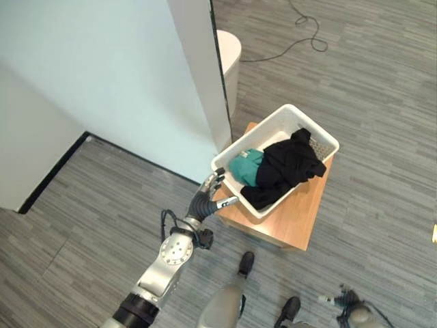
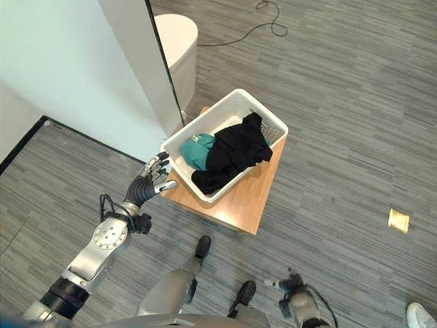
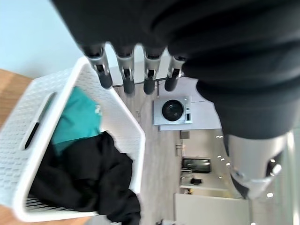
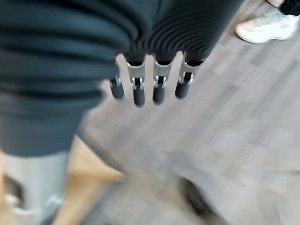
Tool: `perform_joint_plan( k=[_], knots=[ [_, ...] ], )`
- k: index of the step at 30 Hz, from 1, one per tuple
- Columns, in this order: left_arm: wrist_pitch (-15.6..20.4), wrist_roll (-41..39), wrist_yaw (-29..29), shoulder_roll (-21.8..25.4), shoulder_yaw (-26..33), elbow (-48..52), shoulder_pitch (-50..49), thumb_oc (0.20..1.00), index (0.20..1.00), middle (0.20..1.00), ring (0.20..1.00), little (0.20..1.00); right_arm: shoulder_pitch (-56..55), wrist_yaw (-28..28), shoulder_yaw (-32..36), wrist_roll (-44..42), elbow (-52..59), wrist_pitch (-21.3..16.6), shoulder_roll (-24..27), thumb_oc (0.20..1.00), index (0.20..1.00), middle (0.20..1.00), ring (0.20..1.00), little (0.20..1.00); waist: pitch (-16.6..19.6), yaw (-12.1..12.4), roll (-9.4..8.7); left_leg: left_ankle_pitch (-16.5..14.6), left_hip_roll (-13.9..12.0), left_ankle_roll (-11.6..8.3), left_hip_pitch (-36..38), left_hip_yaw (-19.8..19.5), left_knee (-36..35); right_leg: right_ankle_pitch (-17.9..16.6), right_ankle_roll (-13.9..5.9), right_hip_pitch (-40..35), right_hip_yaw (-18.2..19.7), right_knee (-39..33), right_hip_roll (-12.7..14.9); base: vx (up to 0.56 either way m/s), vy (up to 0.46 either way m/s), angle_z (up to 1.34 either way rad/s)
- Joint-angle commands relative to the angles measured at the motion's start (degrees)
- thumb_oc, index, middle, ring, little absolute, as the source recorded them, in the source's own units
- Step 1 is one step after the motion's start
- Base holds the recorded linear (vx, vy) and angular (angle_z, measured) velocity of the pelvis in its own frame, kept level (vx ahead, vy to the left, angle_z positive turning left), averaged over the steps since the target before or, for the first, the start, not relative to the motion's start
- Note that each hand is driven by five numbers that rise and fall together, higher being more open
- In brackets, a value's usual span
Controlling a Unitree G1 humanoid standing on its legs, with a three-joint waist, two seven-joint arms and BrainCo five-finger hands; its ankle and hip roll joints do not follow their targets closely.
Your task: Pick up bed clothes into laundry basket.
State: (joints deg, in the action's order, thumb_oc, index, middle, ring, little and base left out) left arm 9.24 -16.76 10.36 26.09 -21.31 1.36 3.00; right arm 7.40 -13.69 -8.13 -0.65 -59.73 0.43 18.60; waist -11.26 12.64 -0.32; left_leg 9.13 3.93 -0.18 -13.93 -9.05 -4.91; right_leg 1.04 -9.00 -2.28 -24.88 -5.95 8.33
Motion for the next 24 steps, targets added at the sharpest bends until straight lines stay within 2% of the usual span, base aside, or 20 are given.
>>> perform_joint_plan(
  k=[1, 6, 8, 12, 16, 18, 19, 20, 21, 22, 23, 24],
  knots=[
    [2.7, 2.8, 3.4, -2.6, 0.3, -2.4, 3.8, 1.000, 1.000, 1.000, 1.000, 1.000, 11.7, -5.7, 1.8, -8.2, 15.4, -5.3, 14.5, 1.000, 1.000, 1.000, 1.000, 1.000, 2.6, 0.8, -0.74, -7.2, -3.5, -3.36, 3.9, -2.0, -0.1, 2.5, 0.29, -4.1, -0.8, 0.9, 2.7, -0.04, -0.027, 0.06],
    [1.5, 6.3, 5.6, -3.7, 1.2, -5.1, 4.0, 1.000, 1.000, 1.000, 1.000, 1.000, 17.1, -6.6, 0.4, -7.1, 23.3, -6.4, 19.7, 1.000, 1.000, 1.000, 1.000, 1.000, 3.3, 0.2, 0.13, -6.0, -4.0, -4.19, 4.4, -2.1, -0.1, 3.2, 1.44, -4.8, -0.8, 0.9, 1.5, -0.04, -0.079, 0.01],
    [1.0, 5.1, 6.0, -5.0, 2.1, -5.6, 1.8, 1.000, 1.000, 1.000, 1.000, 1.000, 22.8, -7.3, -3.7, -2.9, 26.3, -5.6, 20.6, 1.000, 1.000, 1.000, 1.000, 1.000, 3.7, 0.6, 1.25, -4.9, -4.7, -4.81, 4.6, -1.9, -0.1, 3.6, 2.30, -5.4, -0.5, 0.9, 0.4, -0.09, -0.113, -0.01],
    [0.7, 6.7, 9.0, -5.7, 4.0, -6.3, -1.4, 1.000, 1.000, 1.000, 1.000, 1.000, 26.2, -7.9, -6.4, -0.8, 32.5, -6.3, 16.7, 1.000, 1.000, 1.000, 1.000, 1.000, 3.9, 1.9, 3.13, -3.1, -5.8, -6.03, 4.9, -1.9, -0.1, 4.9, 3.55, -6.0, 0.0, 0.9, -1.0, -0.10, -0.126, -0.05],
    [1.5, 5.6, 12.1, -7.2, 6.9, -4.7, -2.8, 1.000, 1.000, 1.000, 1.000, 1.000, 23.9, -6.9, -11.9, -1.6, 35.8, -7.7, 6.3, 1.000, 1.000, 1.000, 1.000, 1.000, 3.2, 3.8, 5.24, -0.9, -7.0, -6.77, 5.5, -1.1, -0.1, 5.7, 4.49, -6.3, 0.8, 0.9, -1.9, -0.09, -0.094, -0.01],
    [2.4, 5.4, 13.2, -7.4, 8.9, -2.6, -3.8, 1.000, 1.000, 1.000, 1.000, 1.000, 21.6, -6.0, -14.4, -0.7, 37.1, -7.6, 2.9, 1.000, 1.000, 1.000, 1.000, 1.000, 2.2, 5.1, 6.28, 0.7, -6.4, -7.12, 4.8, -0.6, 0.9, 5.9, 4.61, -6.6, 0.4, 0.9, -1.6, -0.10, -0.037, -0.11],
    [2.4, 5.4, 13.2, -7.4, 8.9, -2.6, -3.8, 1.000, 1.000, 1.000, 1.000, 1.000, 21.6, -6.0, -14.4, -0.6, 37.1, -7.6, 2.9, 1.000, 1.000, 1.000, 1.000, 1.000, 2.3, 5.0, 6.33, 0.9, -6.3, -7.04, 4.6, -0.7, 0.8, 5.7, 4.54, -6.5, 0.2, 0.9, -1.6, -0.14, -0.054, -0.03],
    [2.8, 5.9, 14.0, -7.5, 10.0, -1.8, -4.1, 1.000, 1.000, 1.000, 1.000, 1.000, 20.6, -5.9, -14.8, -0.2, 38.0, -7.9, 1.9, 1.000, 1.000, 1.000, 1.000, 1.000, 1.5, 5.0, 6.31, 0.9, -5.7, -7.33, 2.6, 2.6, 3.6, 5.9, 4.61, -6.8, -1.2, 0.9, -1.1, -0.27, -0.166, 0.09],
    [4.0, 7.1, 16.0, -7.5, 12.9, -1.5, -4.6, 1.000, 1.000, 1.000, 1.000, 1.000, 20.4, -5.4, -16.5, 0.5, 39.1, -8.3, 0.5, 1.000, 1.000, 1.000, 1.000, 1.000, 1.0, 4.9, 5.22, -2.0, -7.9, -6.11, 0.7, 14.7, 8.2, 6.5, 4.89, -7.1, -4.8, 0.9, -0.4, -0.25, -0.176, 0.47],
    [4.0, 7.1, 16.0, -7.4, 13.1, -1.3, -4.8, 1.000, 1.000, 1.000, 1.000, 1.000, 20.4, -5.4, -16.6, 0.5, 39.1, -8.3, 0.4, 1.000, 1.000, 1.000, 1.000, 1.000, 1.1, 4.8, 5.05, -2.5, -8.0, -6.11, 0.5, 14.8, 8.8, 6.7, 4.88, -7.2, -4.7, 0.9, -0.4, -0.28, -0.293, 1.78],
    [5.0, 7.6, 16.3, -4.9, 19.0, -0.6, -8.7, 1.000, 1.000, 1.000, 1.000, 1.000, 28.2, -2.8, -12.1, -5.3, 53.9, -7.1, 7.7, 1.000, 1.000, 1.000, 1.000, 1.000, 2.0, 3.7, 2.83, -5.5, -12.2, -4.86, 0.8, 27.0, 13.8, 6.5, 5.50, -7.3, -9.4, 0.9, -0.6, -0.13, -0.222, 2.11],
    [5.9, 6.4, 16.4, -5.6, 19.8, -0.5, -8.9, 1.000, 1.000, 1.000, 1.000, 1.000, 24.8, -3.0, -14.3, -4.7, 50.6, -7.3, 6.7, 1.000, 1.000, 1.000, 1.000, 1.000, 2.2, 3.3, 1.83, -7.1, -14.4, -3.93, 2.2, 32.4, 15.4, 6.4, 5.92, -7.8, -11.7, 0.9, -1.0, -0.14, -0.241, 2.13]
  ],
)
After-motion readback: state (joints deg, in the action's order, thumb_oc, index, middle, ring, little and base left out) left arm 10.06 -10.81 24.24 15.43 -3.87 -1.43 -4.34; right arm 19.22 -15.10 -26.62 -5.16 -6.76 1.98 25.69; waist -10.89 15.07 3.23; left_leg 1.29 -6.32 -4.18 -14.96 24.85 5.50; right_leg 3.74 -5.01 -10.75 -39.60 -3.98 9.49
